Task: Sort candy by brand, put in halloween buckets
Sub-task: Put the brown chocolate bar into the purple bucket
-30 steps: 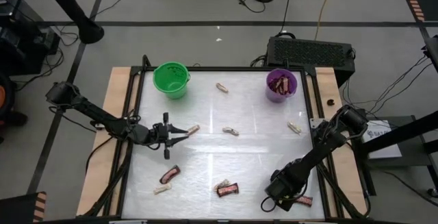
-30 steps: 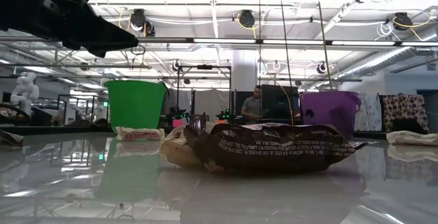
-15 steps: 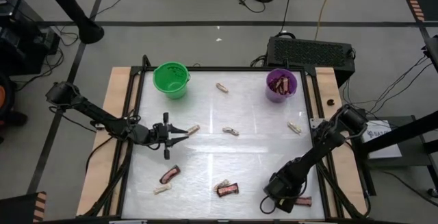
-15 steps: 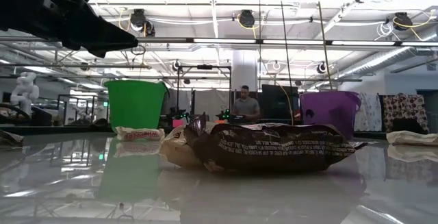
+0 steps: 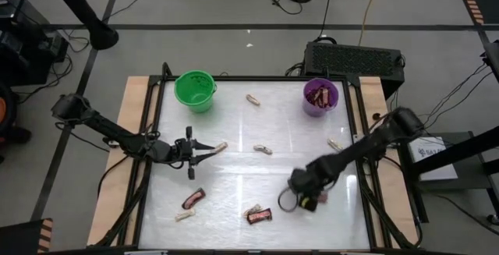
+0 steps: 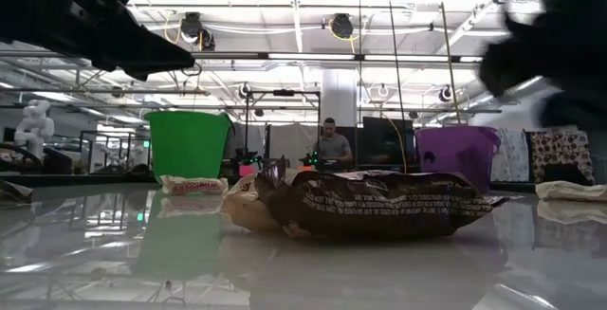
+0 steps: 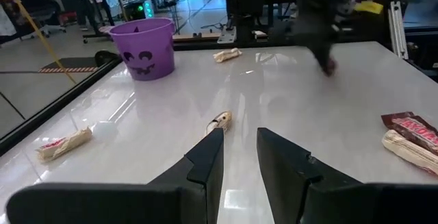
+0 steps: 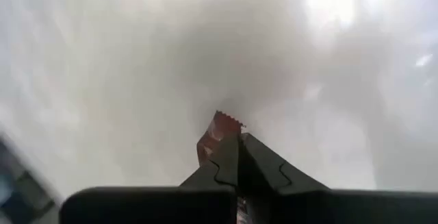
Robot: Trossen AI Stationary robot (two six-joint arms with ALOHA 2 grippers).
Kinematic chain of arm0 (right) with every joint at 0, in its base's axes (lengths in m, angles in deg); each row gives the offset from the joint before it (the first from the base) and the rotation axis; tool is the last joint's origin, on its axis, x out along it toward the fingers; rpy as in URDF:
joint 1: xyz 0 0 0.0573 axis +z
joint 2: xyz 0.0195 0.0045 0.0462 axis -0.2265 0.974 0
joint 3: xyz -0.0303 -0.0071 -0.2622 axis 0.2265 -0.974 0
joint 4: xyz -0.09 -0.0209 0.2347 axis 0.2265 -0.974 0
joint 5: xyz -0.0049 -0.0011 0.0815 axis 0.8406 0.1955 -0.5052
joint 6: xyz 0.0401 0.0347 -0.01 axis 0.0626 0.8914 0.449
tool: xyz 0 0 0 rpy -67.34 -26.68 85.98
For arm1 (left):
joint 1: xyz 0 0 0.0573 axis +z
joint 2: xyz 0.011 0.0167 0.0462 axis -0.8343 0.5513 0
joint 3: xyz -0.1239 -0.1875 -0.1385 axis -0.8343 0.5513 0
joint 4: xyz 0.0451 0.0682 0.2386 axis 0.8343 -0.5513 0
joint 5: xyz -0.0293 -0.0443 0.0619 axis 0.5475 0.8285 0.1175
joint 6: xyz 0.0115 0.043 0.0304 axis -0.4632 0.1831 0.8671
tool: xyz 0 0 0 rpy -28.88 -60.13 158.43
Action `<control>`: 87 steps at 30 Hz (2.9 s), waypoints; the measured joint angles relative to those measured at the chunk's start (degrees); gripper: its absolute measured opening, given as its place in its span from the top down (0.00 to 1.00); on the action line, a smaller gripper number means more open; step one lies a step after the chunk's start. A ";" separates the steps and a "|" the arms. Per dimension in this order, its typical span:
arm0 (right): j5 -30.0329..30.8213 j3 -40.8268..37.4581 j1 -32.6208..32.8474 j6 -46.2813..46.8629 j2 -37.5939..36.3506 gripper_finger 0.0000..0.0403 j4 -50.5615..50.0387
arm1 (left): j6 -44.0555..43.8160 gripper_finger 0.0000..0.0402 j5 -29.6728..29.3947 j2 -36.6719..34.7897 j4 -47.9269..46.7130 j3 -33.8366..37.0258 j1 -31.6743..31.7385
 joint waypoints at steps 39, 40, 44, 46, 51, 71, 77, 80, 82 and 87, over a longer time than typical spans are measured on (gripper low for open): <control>64.43 0.09 -48.54 -14.73 -20.07 0.92 -3.16 | 1.07 0.76 0.92 0.00 -0.24 0.00 1.53; 64.37 0.09 -48.75 -14.82 -19.56 0.90 -3.19 | 1.05 0.76 1.20 0.00 -0.24 0.00 1.53; 64.40 0.07 -49.50 -14.97 -18.41 0.81 -3.05 | 1.07 0.76 2.67 0.00 -0.24 0.00 1.53; 64.44 0.07 -49.55 -15.03 -18.42 0.75 -2.86 | 1.09 0.76 2.79 0.00 -0.24 0.00 1.53; 62.20 0.76 -48.84 -18.96 -21.11 0.62 -2.60 | 1.07 0.76 2.80 0.00 -0.26 0.00 1.53; 16.63 -2.38 -2.81 -20.88 -10.73 0.54 36.91 | -0.48 0.76 7.06 0.00 -0.26 0.02 1.53; 21.35 -2.38 10.33 -23.86 4.44 0.53 56.44 | -0.50 0.76 7.06 0.00 -0.24 0.02 1.53; 21.32 -2.38 13.71 -26.80 11.90 0.53 67.00 | -0.50 0.76 7.04 0.00 -0.22 0.02 1.53; 21.35 -2.38 14.80 -30.07 15.51 0.54 72.90 | -0.50 0.76 7.04 0.00 -0.07 0.02 1.53; 24.02 -1.95 14.57 -35.57 18.10 0.56 73.94 | -0.44 0.76 7.00 0.00 0.01 0.02 1.53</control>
